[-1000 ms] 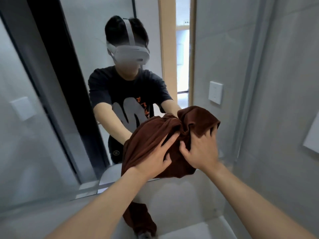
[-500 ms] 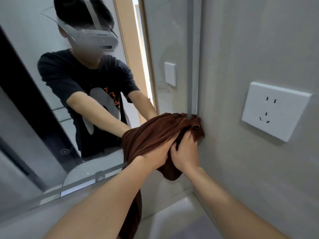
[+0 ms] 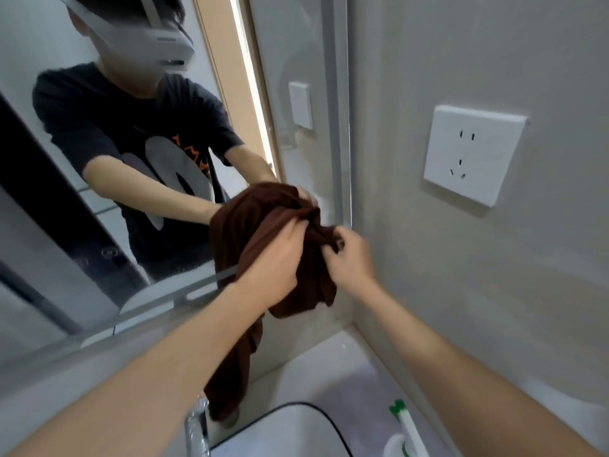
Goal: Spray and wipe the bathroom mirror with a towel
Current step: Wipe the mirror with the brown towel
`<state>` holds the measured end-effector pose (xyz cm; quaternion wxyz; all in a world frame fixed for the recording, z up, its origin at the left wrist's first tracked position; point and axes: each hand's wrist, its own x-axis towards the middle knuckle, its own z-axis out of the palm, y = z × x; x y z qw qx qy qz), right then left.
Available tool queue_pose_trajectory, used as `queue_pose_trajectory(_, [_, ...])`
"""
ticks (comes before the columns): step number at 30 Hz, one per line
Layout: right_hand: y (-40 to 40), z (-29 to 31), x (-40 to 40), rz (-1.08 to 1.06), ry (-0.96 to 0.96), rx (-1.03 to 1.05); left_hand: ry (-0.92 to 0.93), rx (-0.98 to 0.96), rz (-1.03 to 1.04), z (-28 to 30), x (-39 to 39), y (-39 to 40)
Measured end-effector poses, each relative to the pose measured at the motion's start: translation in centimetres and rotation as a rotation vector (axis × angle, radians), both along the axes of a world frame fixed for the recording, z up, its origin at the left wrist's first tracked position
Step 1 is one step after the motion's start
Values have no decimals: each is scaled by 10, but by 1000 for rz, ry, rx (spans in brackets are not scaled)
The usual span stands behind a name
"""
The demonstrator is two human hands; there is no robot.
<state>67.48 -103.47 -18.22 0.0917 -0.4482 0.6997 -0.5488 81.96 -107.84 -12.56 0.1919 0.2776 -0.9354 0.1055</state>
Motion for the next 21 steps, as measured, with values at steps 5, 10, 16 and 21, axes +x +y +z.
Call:
queue_pose_trajectory(5, [57,31,15,130,-94,-65,131,159,-35,14,35,38])
queue_pose_trajectory(10, [101,27,42,184,-207,22,335,530,67,7,48,87])
queue_pose_trajectory(16, [117,-56,84,314,-112,532,-30,843,223,-83,83,111])
queue_pose_trajectory(21, [152,-114,105,418,-35,887,-176,1002,308,-142,111,142])
